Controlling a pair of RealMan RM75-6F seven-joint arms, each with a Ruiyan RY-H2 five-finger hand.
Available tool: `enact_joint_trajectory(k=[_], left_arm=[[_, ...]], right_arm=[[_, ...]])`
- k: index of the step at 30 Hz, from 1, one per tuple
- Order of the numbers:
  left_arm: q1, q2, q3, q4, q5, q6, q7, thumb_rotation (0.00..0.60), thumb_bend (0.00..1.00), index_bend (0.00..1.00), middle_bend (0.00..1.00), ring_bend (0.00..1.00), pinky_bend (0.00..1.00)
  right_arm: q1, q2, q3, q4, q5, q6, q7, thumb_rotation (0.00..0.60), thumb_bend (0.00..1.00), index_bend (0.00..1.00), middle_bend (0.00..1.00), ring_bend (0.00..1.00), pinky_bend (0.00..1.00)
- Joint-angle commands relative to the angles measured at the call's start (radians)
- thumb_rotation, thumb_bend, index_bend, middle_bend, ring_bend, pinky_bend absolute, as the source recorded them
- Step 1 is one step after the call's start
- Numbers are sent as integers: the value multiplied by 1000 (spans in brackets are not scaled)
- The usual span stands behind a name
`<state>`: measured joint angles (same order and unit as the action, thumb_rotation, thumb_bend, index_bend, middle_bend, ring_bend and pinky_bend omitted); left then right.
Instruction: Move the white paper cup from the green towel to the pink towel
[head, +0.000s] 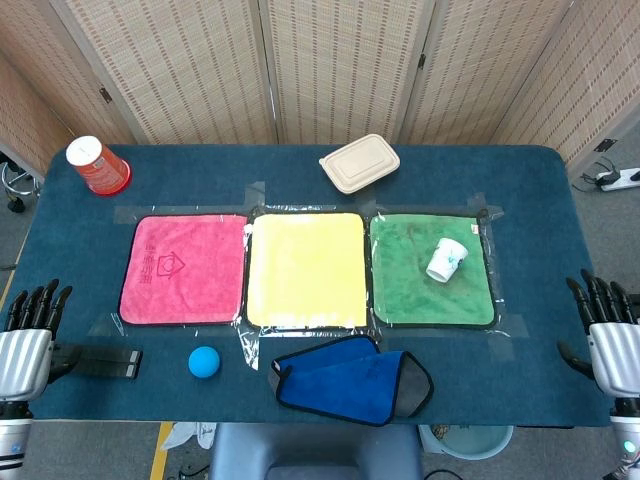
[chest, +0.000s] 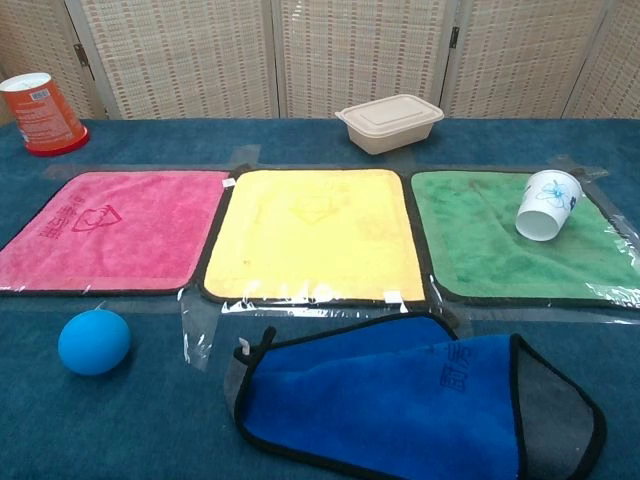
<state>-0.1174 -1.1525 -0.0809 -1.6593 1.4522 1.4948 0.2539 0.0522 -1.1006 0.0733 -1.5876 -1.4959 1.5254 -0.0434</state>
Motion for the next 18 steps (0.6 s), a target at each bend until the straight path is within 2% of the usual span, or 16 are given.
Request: enact_joint_trajectory(k=[1,13,18], left_arm=[[-2,-4,-2,2,-4,-3,-3,600,323,57,39,50,0],[-1,-3,-2,4,-4,3,-11,600,322,59,39,50,0],[0,-1,-2,-2,-1,9,-9,600,323,59,39,51,0]], right_arm=[[-1,-1,0,2,-3,1,2,600,291,0,0,13,0],[3,-11,0,18,-12,-2,14,600,291,0,0,13,0],[39,-7,21,42,-4,-43,11,600,291,0,0,18,0]])
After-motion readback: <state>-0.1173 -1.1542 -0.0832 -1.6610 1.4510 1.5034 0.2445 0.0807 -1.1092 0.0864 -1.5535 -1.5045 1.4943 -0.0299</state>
